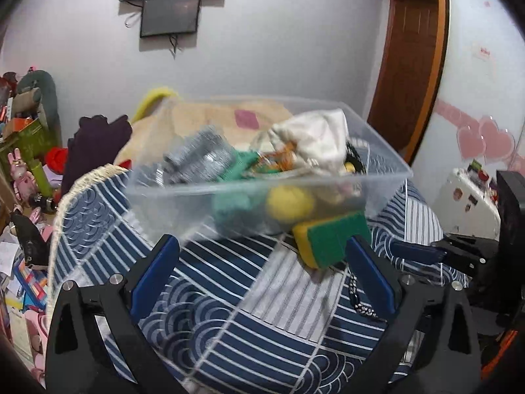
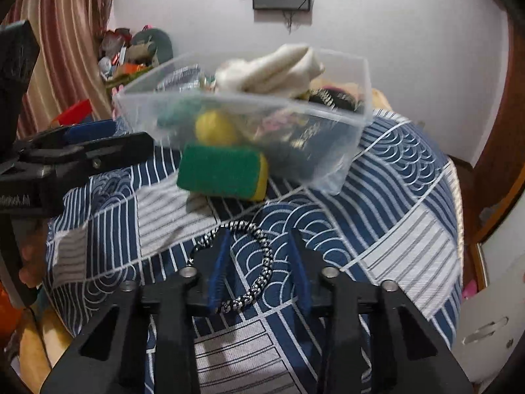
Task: Organize soft objects
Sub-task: 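Drop the beaded bracelet in the box with right tool while left drops sponge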
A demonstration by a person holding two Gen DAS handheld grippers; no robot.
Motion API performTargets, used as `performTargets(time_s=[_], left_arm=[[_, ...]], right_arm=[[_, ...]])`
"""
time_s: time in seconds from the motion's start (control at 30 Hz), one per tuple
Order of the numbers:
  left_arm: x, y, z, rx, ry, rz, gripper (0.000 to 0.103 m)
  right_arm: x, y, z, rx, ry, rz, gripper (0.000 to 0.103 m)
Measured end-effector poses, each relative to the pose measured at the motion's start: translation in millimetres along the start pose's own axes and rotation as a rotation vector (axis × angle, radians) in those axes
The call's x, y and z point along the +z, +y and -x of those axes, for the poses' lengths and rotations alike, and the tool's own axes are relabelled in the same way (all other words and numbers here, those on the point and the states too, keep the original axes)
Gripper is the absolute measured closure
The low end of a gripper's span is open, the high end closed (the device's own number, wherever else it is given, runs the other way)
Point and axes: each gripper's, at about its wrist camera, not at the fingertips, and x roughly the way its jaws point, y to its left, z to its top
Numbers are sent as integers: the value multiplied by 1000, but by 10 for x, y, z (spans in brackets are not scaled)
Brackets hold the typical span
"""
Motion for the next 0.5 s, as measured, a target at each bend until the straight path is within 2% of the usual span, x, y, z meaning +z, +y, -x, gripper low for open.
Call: performTargets(time_s=[0.07, 0.1, 0.13, 0.37, 0.5], left_arm=[[-20, -74, -89, -9, 20, -17, 1], [-35, -105, -119, -12, 26, -23, 1], [-35, -135, -152, -16, 32, -29, 1], [-22, -368, -312, -46, 61, -63, 1], [16, -468, -412, -47, 71, -77, 1]], right_arm=[[-25, -8, -90, 2, 15, 4, 87], [-38, -2, -86, -4, 2, 11, 88], [-43, 2, -77, -13, -2, 16, 94], [-146, -150, 84, -30, -29, -48, 97], [-218, -294, 304, -83, -75, -109, 97]])
